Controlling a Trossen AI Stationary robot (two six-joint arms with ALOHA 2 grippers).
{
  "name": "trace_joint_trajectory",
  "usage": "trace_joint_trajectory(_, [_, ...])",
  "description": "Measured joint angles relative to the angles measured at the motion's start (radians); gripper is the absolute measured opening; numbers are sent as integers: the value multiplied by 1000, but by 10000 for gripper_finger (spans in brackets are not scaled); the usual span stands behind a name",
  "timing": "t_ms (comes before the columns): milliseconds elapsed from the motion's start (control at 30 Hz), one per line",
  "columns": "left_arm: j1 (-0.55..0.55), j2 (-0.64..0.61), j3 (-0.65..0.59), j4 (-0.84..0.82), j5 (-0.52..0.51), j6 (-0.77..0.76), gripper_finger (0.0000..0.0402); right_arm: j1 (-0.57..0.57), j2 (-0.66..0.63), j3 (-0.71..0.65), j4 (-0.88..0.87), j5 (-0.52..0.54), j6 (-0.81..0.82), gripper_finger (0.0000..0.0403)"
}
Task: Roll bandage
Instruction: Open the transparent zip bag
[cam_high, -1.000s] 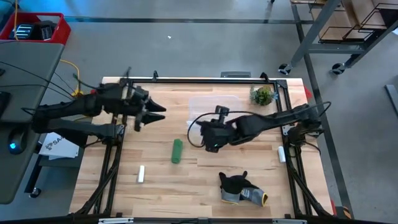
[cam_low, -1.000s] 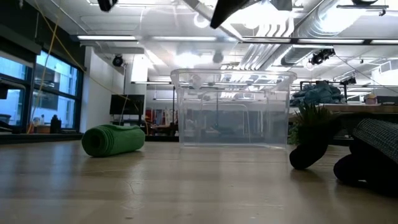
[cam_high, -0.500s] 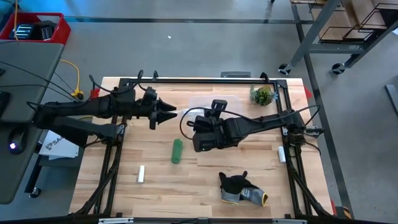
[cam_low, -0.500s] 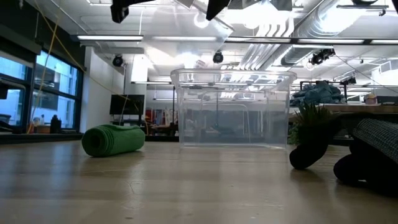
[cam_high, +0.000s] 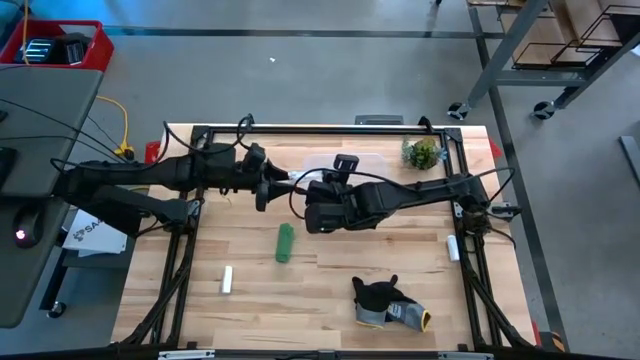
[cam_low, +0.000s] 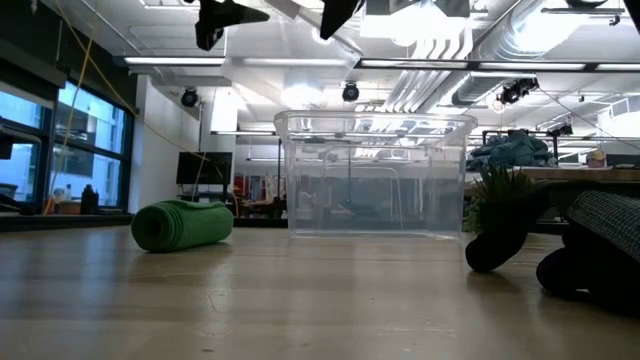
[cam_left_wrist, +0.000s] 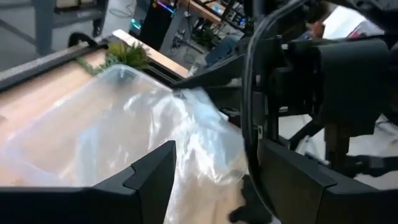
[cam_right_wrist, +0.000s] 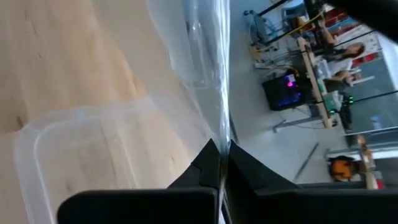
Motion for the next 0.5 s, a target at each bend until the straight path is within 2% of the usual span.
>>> trace_joint_trajectory(233, [0, -6, 0, -18, -88, 114, 224, 0, 0, 56, 9, -52, -5, 0])
trace_joint_trajectory(500, [9, -34, 0, -66, -100, 149, 223, -1, -1, 129, -43, -59, -4, 0])
